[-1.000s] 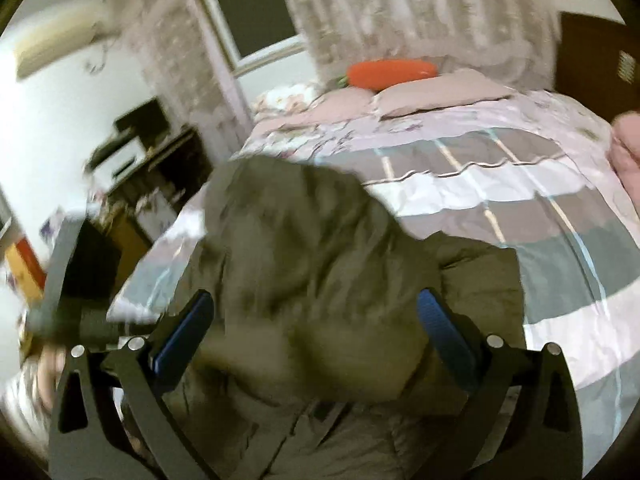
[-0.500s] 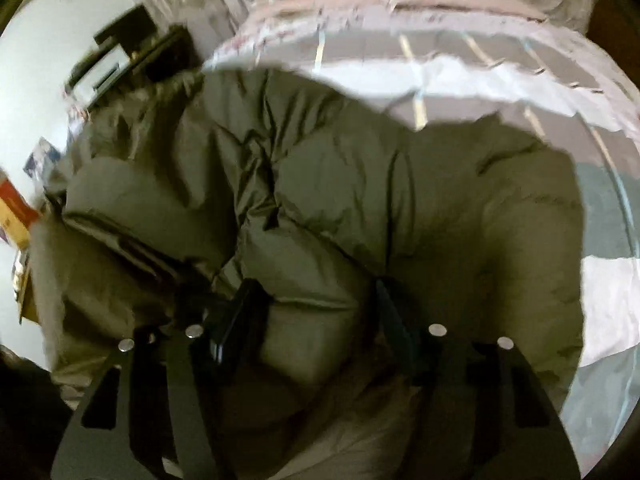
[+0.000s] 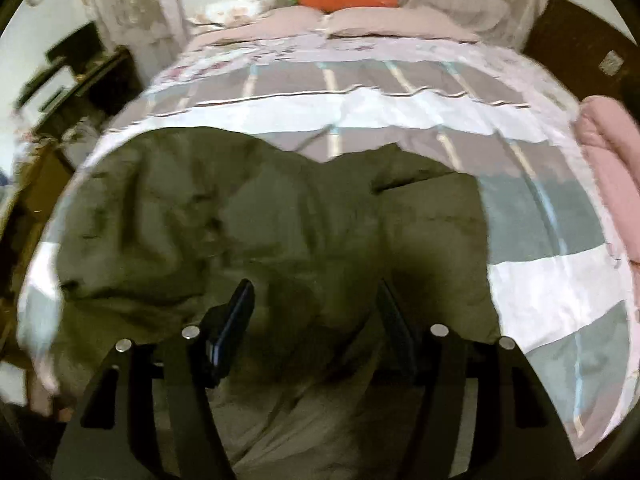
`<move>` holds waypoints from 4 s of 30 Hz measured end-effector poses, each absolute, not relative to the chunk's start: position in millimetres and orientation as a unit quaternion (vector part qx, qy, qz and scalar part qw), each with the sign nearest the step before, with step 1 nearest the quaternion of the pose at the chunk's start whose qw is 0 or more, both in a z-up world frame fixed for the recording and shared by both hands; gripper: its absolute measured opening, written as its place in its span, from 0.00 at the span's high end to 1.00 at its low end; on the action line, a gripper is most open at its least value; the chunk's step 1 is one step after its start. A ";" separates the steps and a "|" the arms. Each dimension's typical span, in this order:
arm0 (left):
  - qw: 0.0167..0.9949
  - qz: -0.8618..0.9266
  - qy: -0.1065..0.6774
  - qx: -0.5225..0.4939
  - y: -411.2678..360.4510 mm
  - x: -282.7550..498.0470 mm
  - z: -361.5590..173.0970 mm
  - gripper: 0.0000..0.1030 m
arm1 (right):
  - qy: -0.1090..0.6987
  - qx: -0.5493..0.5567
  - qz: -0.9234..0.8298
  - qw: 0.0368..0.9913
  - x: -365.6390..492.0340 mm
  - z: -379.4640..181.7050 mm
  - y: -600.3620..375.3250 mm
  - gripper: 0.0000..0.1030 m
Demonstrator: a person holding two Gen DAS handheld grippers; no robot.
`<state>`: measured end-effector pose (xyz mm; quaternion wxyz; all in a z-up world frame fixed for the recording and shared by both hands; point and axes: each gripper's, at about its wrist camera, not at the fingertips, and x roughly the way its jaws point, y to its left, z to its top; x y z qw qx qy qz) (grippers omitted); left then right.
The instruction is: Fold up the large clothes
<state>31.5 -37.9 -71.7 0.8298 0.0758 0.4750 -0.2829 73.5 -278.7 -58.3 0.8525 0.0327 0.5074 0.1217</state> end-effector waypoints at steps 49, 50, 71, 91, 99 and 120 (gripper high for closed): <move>0.900 -0.042 0.411 0.138 -25.5 121.2 -101.2 0.04 | 0.559 0.006 0.056 0.827 131.4 -149.6 -232.9 0.11; 0.900 -0.042 0.410 0.142 -26.1 120.8 -101.4 0.04 | 0.559 0.002 0.053 0.828 132.7 -154.3 -231.1 0.10; 0.839 0.040 0.518 0.162 3.3 170.5 -181.5 0.02 | 0.539 -0.011 0.001 0.842 126.6 -135.1 -233.1 0.01; 0.818 0.045 0.572 0.047 60.7 167.3 -183.4 0.02 | 0.594 -0.052 0.022 0.803 117.0 -177.1 -215.7 0.01; 0.825 0.063 0.561 -0.004 75.0 159.7 -144.5 0.02 | 0.485 0.085 0.029 0.870 121.1 -93.0 -246.0 0.01; 0.820 0.075 0.566 0.032 87.7 151.8 -144.8 0.02 | 0.504 -0.011 0.058 0.862 214.0 -111.8 -160.1 0.05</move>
